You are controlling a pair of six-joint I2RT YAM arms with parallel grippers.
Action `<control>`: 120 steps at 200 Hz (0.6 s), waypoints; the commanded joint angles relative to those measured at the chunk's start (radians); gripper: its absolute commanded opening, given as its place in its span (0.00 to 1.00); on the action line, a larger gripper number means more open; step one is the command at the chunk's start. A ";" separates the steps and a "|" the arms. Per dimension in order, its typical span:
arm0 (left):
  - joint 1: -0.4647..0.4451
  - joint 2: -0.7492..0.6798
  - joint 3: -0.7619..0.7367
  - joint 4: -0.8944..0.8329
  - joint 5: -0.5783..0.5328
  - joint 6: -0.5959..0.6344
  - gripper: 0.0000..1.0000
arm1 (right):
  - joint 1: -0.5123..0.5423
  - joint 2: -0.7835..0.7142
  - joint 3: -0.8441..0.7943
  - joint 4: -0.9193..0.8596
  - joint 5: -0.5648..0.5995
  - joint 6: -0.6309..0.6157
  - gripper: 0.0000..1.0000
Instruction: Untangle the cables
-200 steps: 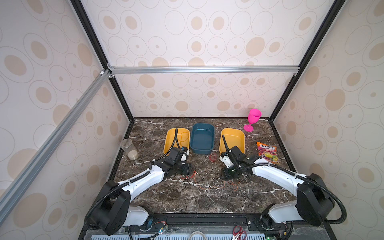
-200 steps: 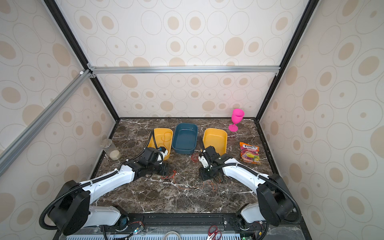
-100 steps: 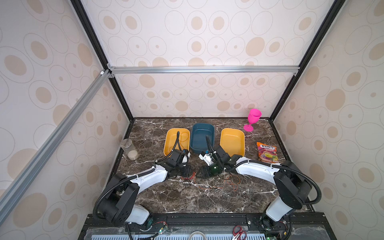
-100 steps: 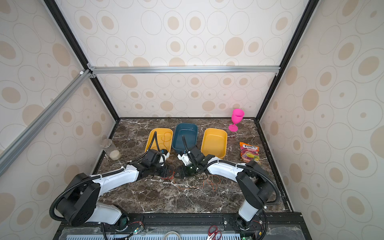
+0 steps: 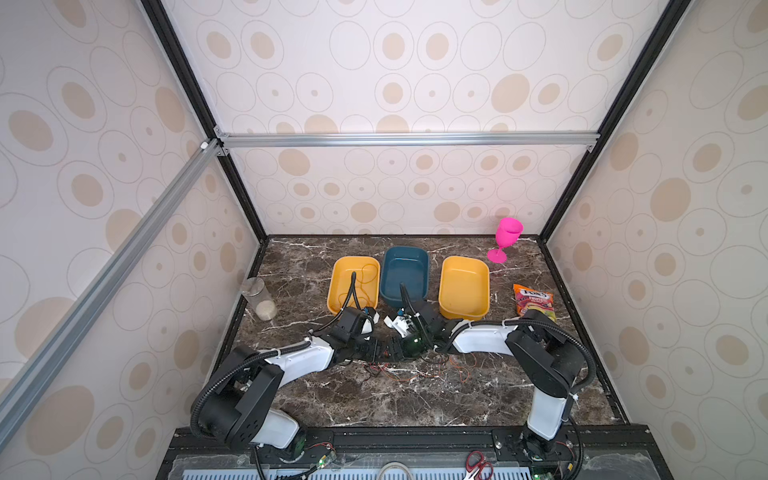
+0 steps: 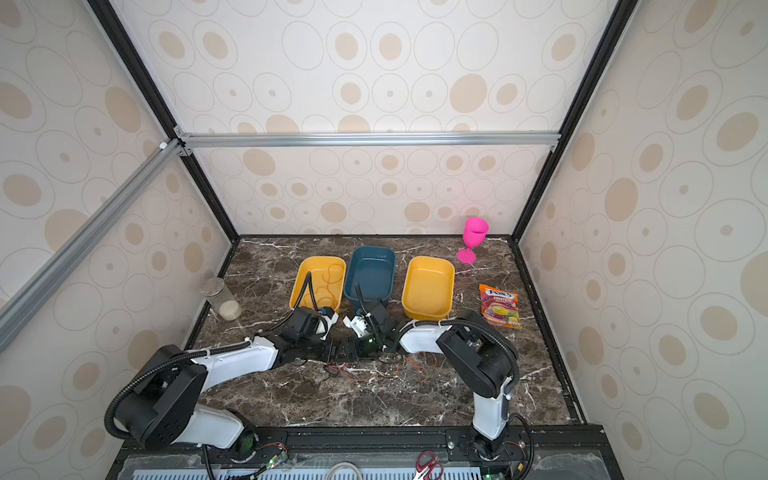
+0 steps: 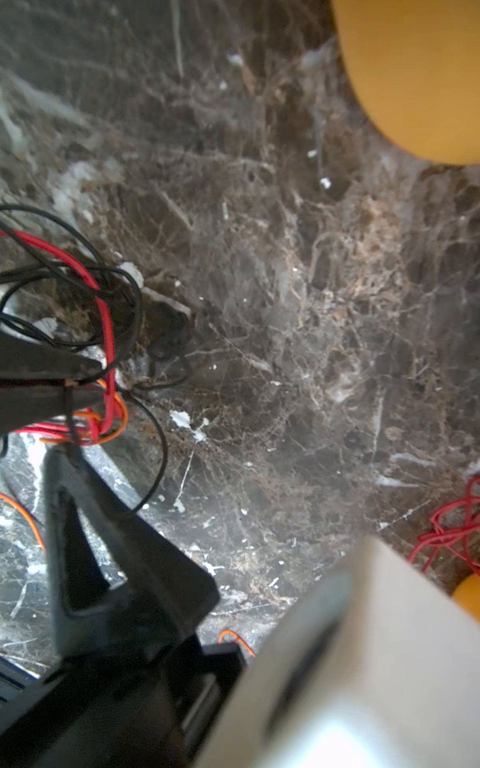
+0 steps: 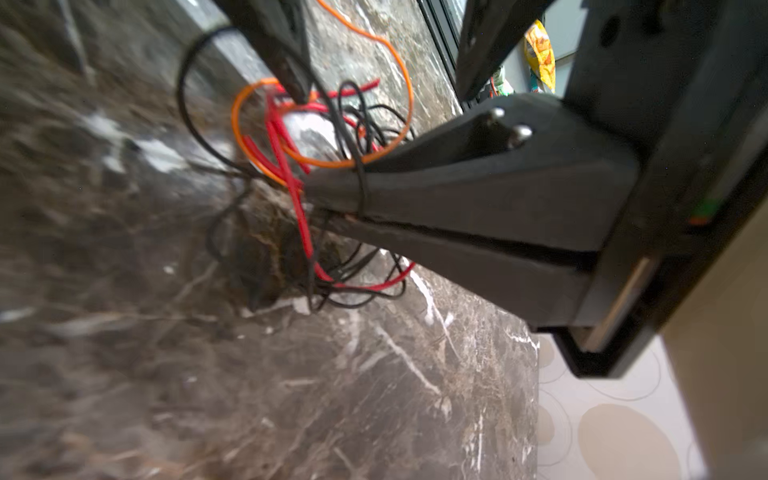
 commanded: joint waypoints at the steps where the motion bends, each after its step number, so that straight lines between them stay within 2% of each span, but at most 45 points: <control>1: 0.003 -0.019 -0.012 0.031 0.012 -0.040 0.00 | 0.009 0.018 0.003 0.041 -0.020 0.025 0.48; 37: 0.005 -0.045 -0.031 0.052 0.009 -0.080 0.00 | 0.009 0.006 -0.018 0.031 -0.028 0.015 0.42; 68: 0.006 -0.065 -0.035 0.073 0.023 -0.130 0.00 | 0.009 -0.027 -0.039 0.013 -0.021 -0.004 0.41; 120: 0.014 -0.136 -0.033 0.065 -0.037 -0.210 0.00 | 0.008 -0.036 -0.056 0.074 -0.048 -0.007 0.41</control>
